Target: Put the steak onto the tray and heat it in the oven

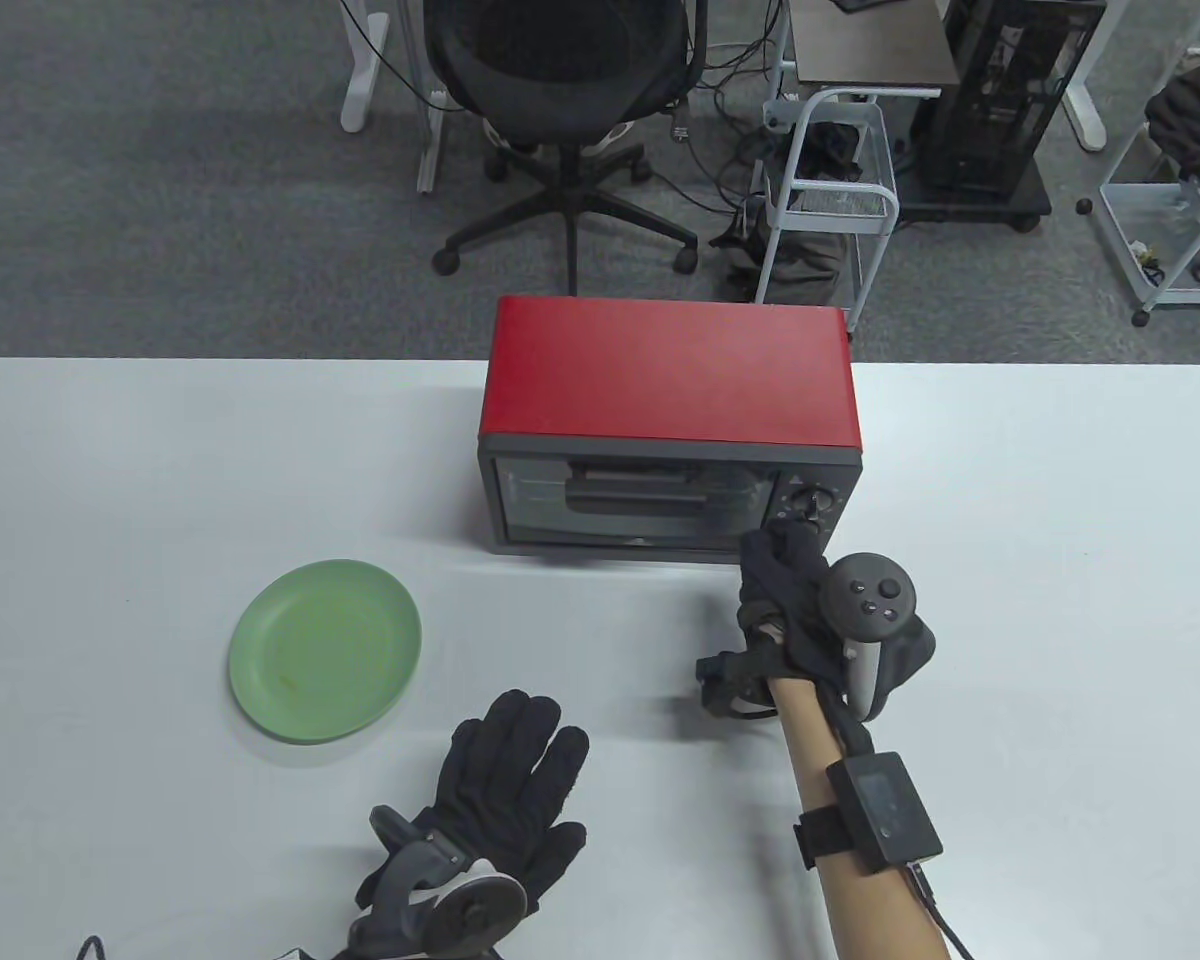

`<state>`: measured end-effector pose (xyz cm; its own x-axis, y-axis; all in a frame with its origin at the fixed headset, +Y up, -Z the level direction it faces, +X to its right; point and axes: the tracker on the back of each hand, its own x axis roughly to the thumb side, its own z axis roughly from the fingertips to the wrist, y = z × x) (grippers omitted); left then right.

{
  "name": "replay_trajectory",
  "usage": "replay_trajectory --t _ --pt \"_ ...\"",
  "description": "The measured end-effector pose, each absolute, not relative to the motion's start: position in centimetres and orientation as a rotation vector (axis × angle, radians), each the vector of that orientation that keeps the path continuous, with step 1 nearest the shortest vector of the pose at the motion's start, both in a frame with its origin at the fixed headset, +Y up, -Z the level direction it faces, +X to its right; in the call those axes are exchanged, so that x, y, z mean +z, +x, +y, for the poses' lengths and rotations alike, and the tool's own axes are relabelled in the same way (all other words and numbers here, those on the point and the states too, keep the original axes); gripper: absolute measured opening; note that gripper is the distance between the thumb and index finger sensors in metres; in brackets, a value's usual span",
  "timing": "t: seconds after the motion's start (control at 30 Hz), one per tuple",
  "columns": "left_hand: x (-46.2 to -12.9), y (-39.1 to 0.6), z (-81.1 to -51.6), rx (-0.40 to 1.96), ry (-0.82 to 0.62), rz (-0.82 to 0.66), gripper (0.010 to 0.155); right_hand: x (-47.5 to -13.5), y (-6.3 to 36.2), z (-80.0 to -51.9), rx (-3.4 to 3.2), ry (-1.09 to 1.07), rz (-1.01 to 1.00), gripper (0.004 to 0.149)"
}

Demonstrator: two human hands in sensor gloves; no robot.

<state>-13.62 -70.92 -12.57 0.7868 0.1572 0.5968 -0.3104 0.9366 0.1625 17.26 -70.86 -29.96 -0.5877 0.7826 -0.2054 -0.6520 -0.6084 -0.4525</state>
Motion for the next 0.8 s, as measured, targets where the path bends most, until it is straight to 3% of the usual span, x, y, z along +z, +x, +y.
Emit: replay_trajectory --t 0.2,0.37,0.6,0.8 --pt "-12.6 -13.5 -71.0 0.251 0.249 -0.617 0.08 -29.8 18.7 -70.5 2.501 -0.572 -0.679 0.049" --pt "-12.7 -13.5 -71.0 0.253 0.247 -0.616 0.08 -30.7 18.9 -70.8 2.717 -0.436 -0.853 0.042" --pt "-12.7 -13.6 -71.0 0.262 0.247 -0.61 0.08 -31.4 18.8 -71.0 2.608 -0.442 -0.852 0.02" --pt "-12.8 -13.7 -71.0 0.267 0.249 -0.607 0.08 -31.8 18.5 -70.6 2.575 -0.458 -0.844 0.016"
